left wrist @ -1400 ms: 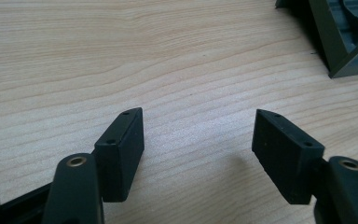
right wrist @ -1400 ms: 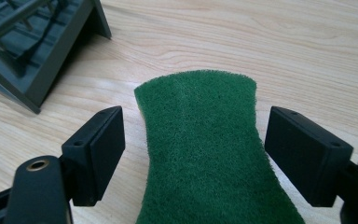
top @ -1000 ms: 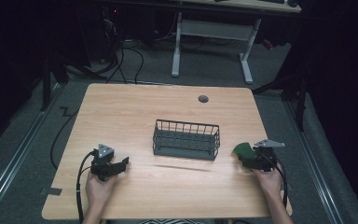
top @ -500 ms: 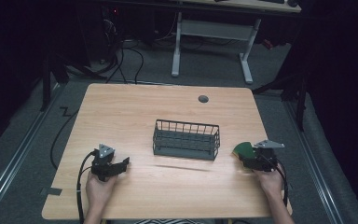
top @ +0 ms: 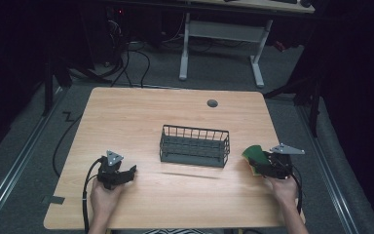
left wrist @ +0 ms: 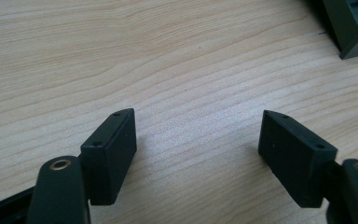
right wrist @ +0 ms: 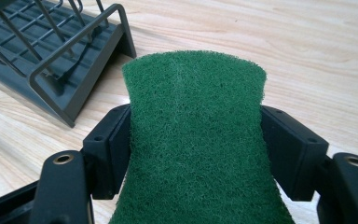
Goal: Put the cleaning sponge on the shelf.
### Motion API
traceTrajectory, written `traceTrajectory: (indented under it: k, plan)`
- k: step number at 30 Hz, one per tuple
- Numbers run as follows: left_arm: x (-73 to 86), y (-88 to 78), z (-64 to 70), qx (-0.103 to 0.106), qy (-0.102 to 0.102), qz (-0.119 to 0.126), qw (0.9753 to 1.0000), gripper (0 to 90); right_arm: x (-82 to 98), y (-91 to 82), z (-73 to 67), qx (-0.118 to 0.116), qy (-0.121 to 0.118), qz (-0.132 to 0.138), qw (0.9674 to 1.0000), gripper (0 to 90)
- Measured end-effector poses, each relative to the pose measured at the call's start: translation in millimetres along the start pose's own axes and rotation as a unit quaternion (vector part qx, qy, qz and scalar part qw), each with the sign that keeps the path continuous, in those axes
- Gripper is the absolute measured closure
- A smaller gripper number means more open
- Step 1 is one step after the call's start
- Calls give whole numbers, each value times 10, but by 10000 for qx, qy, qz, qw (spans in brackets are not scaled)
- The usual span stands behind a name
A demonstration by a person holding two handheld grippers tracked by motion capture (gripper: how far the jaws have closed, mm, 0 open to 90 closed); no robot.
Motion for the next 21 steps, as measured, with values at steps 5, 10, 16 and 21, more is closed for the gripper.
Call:
traceTrajectory:
  k: [5, 10, 16, 21]
  plan:
    - [0, 1, 1, -6, 6, 0, 10000, 282, -56, -40, -11, -47, 2, 3, 10000, 306]
    - [0, 0, 0, -4, 5, -1, 10000, 282, -163, -135, 0, -46, -55, 98, 9999, 308]
    - [1, -1, 1, -6, 6, -2, 10000, 281, -252, -155, -2, -122, -48, 168, 9998, 308]
    - [2, -1, 4, -37, -19, 5, 10000, 282, -398, -218, -33, -147, -174, 278, 9994, 309]
Point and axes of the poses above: each handheld gripper's, and its own axes: y roughly forward along the jaws, x roughly out of its underside, z roughly to its right, the point moved 4 cm from there along y, roughly forward along the jaws, and after that the axes turned 12 degrees about -y, right-handed, at the moved point
